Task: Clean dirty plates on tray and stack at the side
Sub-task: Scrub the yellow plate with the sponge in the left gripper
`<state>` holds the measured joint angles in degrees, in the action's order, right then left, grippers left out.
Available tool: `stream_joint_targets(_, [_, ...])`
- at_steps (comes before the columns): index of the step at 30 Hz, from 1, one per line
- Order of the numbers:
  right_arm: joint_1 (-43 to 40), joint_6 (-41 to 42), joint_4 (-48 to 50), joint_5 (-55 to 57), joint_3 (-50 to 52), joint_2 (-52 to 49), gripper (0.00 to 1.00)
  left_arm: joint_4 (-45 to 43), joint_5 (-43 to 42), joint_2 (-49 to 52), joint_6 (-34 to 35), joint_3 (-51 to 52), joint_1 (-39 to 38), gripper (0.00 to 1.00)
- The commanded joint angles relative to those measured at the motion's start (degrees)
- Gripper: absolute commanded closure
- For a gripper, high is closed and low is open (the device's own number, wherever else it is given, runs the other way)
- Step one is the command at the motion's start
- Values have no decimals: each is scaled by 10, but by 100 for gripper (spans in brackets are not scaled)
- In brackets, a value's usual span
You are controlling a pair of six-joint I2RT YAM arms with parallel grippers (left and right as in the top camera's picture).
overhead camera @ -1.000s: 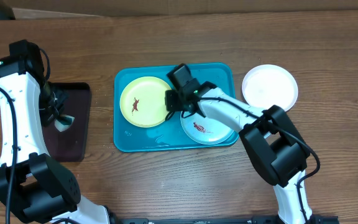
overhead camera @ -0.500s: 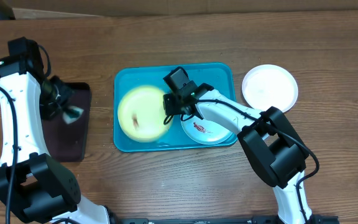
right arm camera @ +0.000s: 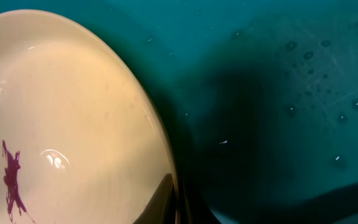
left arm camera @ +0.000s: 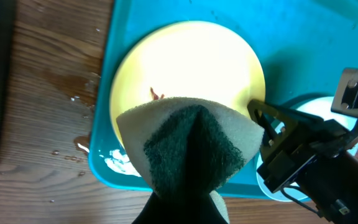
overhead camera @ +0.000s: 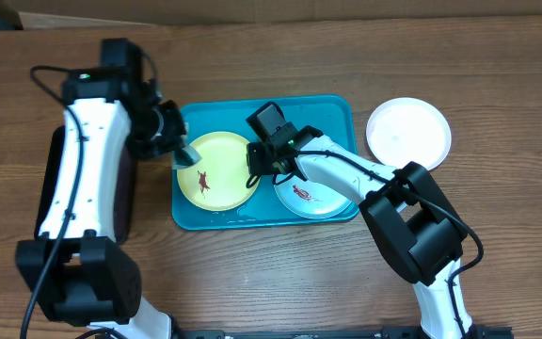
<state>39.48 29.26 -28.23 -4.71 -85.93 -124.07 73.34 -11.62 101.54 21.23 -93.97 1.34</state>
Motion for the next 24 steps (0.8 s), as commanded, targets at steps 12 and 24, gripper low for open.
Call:
stream_joint_targets(12, [1,70,-4,16,-3,-3,96,-75,2,118,45,1,-66,96])
stream_joint_targets(24, [1,70,4,16,-3,-3,96,-125,-116,248,-20,1,-70,96])
